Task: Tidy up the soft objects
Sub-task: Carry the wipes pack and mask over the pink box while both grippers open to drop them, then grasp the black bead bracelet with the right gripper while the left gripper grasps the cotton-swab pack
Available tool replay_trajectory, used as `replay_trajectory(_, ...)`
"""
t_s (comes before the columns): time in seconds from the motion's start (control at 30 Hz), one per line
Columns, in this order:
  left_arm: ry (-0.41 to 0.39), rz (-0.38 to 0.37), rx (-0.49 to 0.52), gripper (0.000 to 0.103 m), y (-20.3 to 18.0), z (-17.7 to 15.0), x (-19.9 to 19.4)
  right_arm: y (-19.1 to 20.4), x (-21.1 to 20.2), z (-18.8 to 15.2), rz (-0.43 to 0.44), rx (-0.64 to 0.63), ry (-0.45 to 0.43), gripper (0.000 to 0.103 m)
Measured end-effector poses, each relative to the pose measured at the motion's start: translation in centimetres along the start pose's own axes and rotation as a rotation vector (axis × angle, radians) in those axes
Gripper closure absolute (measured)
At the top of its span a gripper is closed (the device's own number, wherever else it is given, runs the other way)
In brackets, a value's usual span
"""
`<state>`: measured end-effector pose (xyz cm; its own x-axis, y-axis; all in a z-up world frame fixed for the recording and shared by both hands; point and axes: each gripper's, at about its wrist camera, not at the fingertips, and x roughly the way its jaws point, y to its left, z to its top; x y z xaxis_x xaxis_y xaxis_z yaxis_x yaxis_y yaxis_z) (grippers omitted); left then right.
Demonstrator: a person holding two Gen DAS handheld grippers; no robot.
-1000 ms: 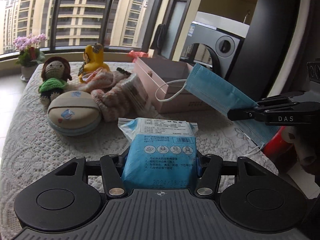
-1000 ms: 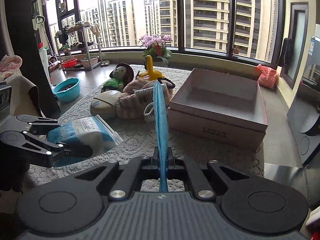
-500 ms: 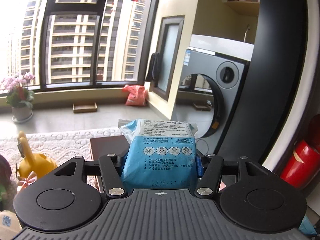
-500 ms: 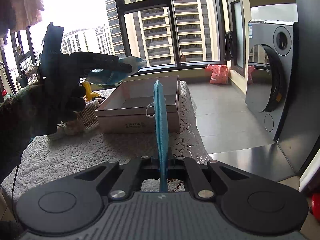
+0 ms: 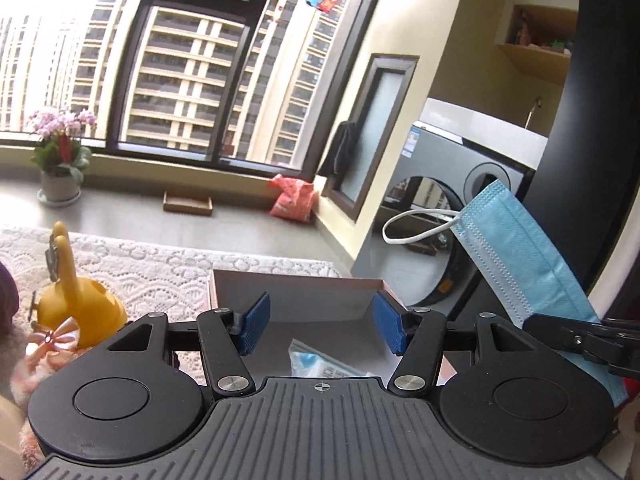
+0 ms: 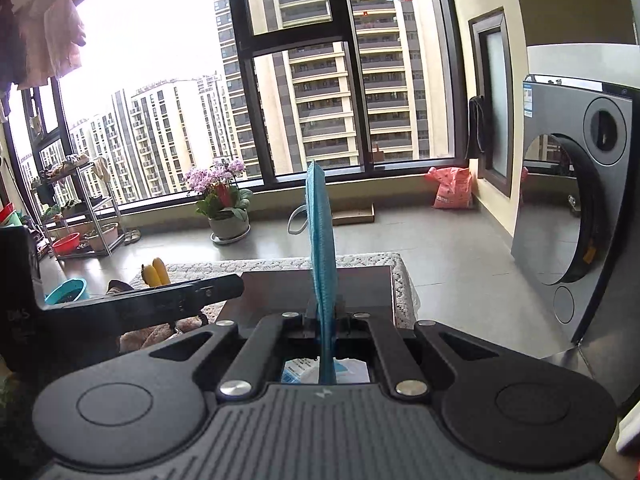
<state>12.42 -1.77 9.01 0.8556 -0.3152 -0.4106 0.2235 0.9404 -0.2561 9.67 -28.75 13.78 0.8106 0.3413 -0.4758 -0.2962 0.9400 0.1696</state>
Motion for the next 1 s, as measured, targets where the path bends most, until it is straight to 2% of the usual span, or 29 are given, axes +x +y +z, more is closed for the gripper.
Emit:
replay_trajectory(0.03, -0.014, -0.002, -0.054, 0.041, 0.9, 0.4, -0.8, 0.1, 1.6, 0.6, -0.011, 0.005, 0.031, 0.098)
replay_trajectory(0.1, -0.019, -0.003, -0.084, 0.041, 2.1, 0.3, -2.1, 0.3, 4.5, 1.0, -0.036, 0.005, 0.102, 0.09)
replay_trajectory(0.17, -0.022, 0.033, -0.087, 0.041, 3.7, -0.2, -4.0, 0.2, 6.5, 0.4, -0.055, 0.007, 0.146, 0.062)
replay_trajectory(0.23, -0.027, 0.072, -0.105, 0.041, 5.5, -0.9, -5.4, 0.4, 6.8, -0.5, -0.042, 0.008, 0.148, 0.053)
replay_trajectory(0.37, -0.038, 0.144, -0.19, 0.041, 10.3, -2.5, -8.4, 3.2, 6.8, -2.3, -0.017, -0.083, 0.15, 0.053)
replay_trajectory(0.47, -0.044, 0.205, -0.255, 0.041, 13.0, -3.6, -10.4, 6.9, 7.7, -2.2, 0.064, -0.155, 0.182, 0.05)
replay_trajectory(0.53, -0.043, 0.203, -0.274, 0.041, 13.8, -4.6, -11.6, 9.9, 8.8, -1.6, 0.121, -0.173, 0.2, 0.048)
replay_trajectory(0.63, -0.015, 0.165, -0.251, 0.041, 13.6, -6.3, -12.9, 13.5, 11.3, -0.9, 0.194, -0.165, 0.235, 0.048)
replay_trajectory(0.73, 0.021, 0.125, -0.203, 0.041, 12.6, -7.2, -13.3, 16.2, 14.5, -0.4, 0.228, -0.139, 0.305, 0.052)
replay_trajectory(0.8, 0.049, 0.093, -0.166, 0.041, 11.5, -7.9, -13.4, 17.6, 16.6, -0.5, 0.206, -0.139, 0.335, 0.058)
replay_trajectory(0.9, 0.079, 0.057, -0.131, 0.041, 10.7, -9.1, -13.6, 19.0, 18.2, -1.3, 0.138, -0.207, 0.351, 0.068)
replay_trajectory(0.97, 0.093, 0.05, -0.119, 0.041, 10.2, -10.0, -13.6, 19.1, 18.5, -1.8, 0.129, -0.225, 0.368, 0.085)
replay_trajectory(1.0, 0.097, 0.052, -0.119, 0.041, 10.2, -10.2, -13.5, 19.0, 18.1, -1.8, 0.139, -0.223, 0.374, 0.088)
